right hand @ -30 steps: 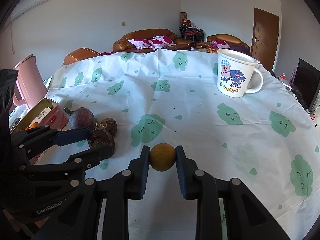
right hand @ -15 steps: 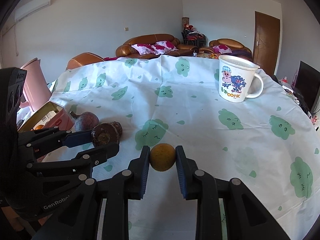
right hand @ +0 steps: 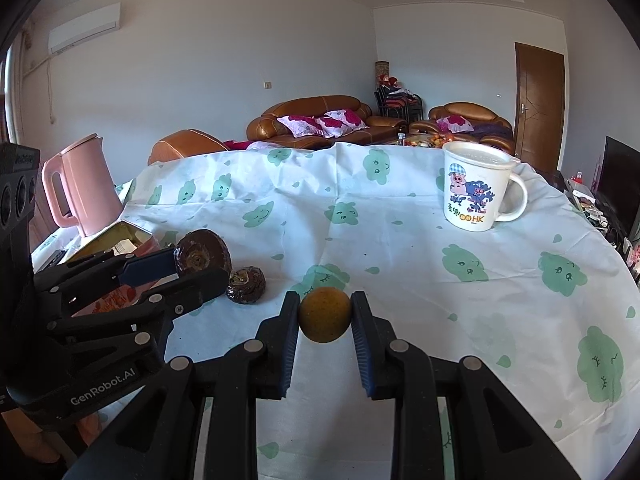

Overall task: Organize fruits
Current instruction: 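Grasp a round brown cake with the left tool while the right grasps a small yellow fruit, then lift the brown cake and yellow fruit and carry them toward the tin, then lower both items into the tin and open both tools, then move both open tools to the mangosteen and the last brown cake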

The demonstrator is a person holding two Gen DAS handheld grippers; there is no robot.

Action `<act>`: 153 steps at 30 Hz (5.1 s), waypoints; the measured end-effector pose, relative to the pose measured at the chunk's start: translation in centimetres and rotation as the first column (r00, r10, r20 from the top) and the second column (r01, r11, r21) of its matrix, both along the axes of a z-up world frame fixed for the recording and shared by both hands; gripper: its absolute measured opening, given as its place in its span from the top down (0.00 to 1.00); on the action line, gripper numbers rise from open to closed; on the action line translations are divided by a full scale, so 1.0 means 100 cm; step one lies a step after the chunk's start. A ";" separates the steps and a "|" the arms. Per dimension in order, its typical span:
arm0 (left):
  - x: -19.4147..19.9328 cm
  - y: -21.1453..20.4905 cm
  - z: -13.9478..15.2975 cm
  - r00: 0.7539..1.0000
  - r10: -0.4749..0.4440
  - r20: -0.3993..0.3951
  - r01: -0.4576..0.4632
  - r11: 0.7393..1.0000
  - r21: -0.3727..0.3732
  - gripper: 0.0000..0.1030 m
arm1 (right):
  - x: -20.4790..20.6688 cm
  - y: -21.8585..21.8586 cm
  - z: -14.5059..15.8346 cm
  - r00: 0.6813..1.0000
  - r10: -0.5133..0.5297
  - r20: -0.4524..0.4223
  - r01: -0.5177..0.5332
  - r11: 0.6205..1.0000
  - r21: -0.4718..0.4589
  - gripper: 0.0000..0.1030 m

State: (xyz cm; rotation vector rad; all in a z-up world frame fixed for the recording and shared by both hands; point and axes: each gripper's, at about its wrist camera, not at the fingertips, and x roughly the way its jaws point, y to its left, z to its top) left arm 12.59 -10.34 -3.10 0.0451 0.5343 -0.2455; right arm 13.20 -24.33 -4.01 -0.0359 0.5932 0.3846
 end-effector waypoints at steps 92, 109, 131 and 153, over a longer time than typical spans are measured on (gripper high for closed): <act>-0.039 0.215 0.005 0.937 0.347 -0.043 -0.349 0.936 -0.040 0.62 | -0.006 0.227 0.007 0.914 0.405 0.021 -0.402 0.911 -0.092 0.73; -0.032 0.226 0.000 0.914 0.404 -0.045 -0.405 0.914 -0.004 0.42 | 0.007 0.242 -0.010 0.919 0.394 -0.030 -0.395 0.915 -0.086 0.44; -0.021 0.108 0.014 0.979 0.205 0.002 -0.205 0.978 0.028 0.22 | 0.060 0.074 -0.020 0.988 0.074 -0.136 -0.088 0.991 -0.097 0.44; -0.006 0.103 0.002 0.974 0.227 -0.009 -0.226 0.973 0.038 0.09 | 0.077 0.101 -0.037 0.954 0.140 -0.266 -0.176 0.977 -0.117 0.61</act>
